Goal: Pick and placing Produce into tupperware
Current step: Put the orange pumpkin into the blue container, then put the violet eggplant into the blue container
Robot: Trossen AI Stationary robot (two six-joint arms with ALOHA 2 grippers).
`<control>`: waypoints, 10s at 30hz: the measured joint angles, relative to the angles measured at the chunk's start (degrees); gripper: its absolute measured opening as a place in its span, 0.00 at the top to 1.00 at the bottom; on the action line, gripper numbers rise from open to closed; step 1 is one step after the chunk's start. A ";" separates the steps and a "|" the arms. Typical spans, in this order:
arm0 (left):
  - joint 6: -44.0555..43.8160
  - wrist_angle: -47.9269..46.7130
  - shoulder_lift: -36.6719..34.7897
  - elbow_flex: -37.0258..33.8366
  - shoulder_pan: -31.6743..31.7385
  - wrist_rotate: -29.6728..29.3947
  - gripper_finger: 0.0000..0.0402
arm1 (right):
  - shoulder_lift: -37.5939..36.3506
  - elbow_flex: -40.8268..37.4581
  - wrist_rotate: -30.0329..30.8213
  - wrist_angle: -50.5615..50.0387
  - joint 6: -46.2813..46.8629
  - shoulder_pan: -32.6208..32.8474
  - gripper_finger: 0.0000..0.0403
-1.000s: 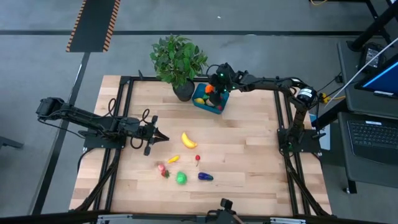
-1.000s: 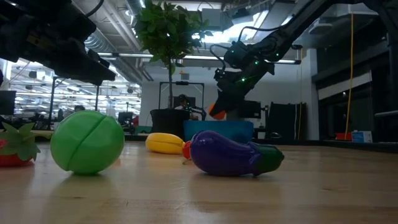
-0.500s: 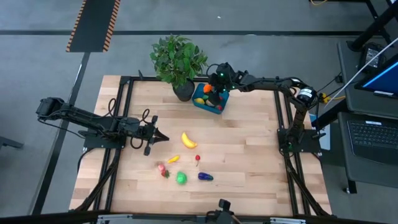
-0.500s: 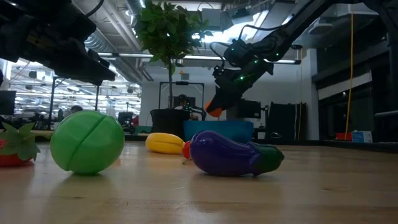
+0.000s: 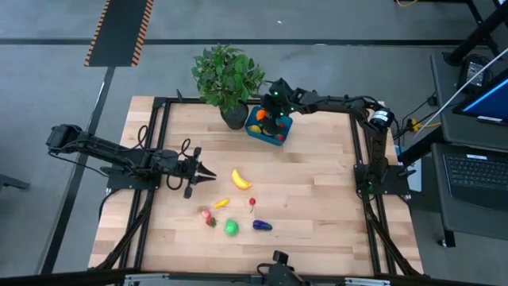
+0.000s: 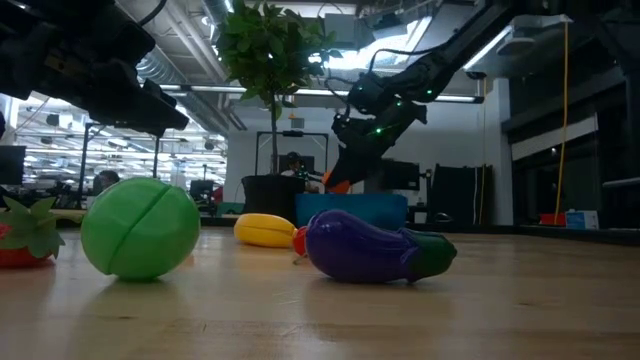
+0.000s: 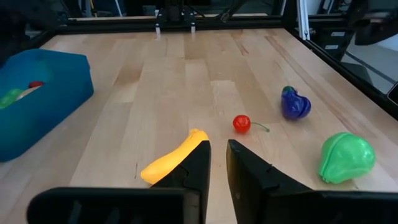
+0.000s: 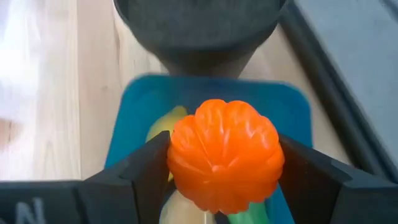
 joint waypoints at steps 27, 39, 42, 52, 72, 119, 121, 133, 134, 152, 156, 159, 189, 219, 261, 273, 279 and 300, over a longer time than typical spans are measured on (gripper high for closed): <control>-0.26 -0.01 0.00 0.00 0.26 -0.02 0.79 | 5.74 7.99 0.63 -9.24 -1.62 -1.09 0.38; -0.26 -0.04 0.00 0.00 0.26 -0.04 0.84 | 5.74 7.99 0.66 -8.20 -0.19 -1.09 0.33; -0.26 -0.04 0.00 0.00 0.26 -0.04 0.85 | 5.36 7.99 0.68 -7.65 -0.22 -1.09 0.37; -0.26 -0.05 0.00 0.00 0.24 -0.04 0.91 | 4.75 9.63 0.20 -13.81 0.13 -0.91 0.43; 0.61 3.98 0.00 0.00 0.24 -0.10 1.00 | -13.55 0.15 4.03 -17.31 3.19 6.28 0.46; 0.17 5.11 -0.01 0.00 0.26 -0.08 0.98 | -40.12 -49.56 -13.14 39.51 16.06 23.39 0.46; 0.15 5.08 -0.02 0.00 0.26 -0.08 0.99 | -40.12 -49.56 -13.75 39.60 13.53 23.39 0.46; 0.13 4.62 0.00 0.00 0.24 -0.06 0.95 | -40.10 -48.06 -15.74 36.41 17.85 24.23 0.46; 0.13 4.62 -0.02 0.00 0.24 -0.06 0.94 | -40.09 -47.12 -15.11 34.58 17.75 24.89 0.46; -0.33 4.49 0.00 0.00 0.25 -0.06 0.86 | -40.07 -28.87 5.27 0.41 19.35 42.01 0.46; -0.33 4.40 0.00 0.00 0.24 -0.06 0.84 | -39.33 -26.34 10.34 -3.07 21.18 45.54 0.46; -0.31 3.50 0.00 0.00 0.24 -0.06 0.84 | -38.03 -24.86 12.20 -2.99 22.51 47.98 0.46; -1.72 -2.91 0.00 0.00 0.26 -0.04 0.92 | -7.91 8.50 13.29 -30.04 29.65 55.65 0.46; -3.02 -5.72 0.07 0.00 0.26 -0.04 0.92 | 3.27 8.69 15.67 -20.70 39.06 57.21 0.46; -3.30 -6.05 0.06 -0.02 0.26 -0.04 0.75 | 7.24 8.67 22.99 -18.43 44.64 61.22 0.46; -3.30 -6.07 0.07 -0.02 0.24 -0.06 0.79 | 7.24 8.67 24.90 -20.95 44.79 61.18 0.46; -3.30 -6.16 0.07 -0.02 0.24 -0.06 0.81 | 7.68 8.67 24.87 -20.23 44.75 61.18 0.46; -3.37 -8.65 0.07 -0.02 0.25 -0.06 0.74 | 11.59 8.80 24.85 -17.38 41.59 59.95 0.46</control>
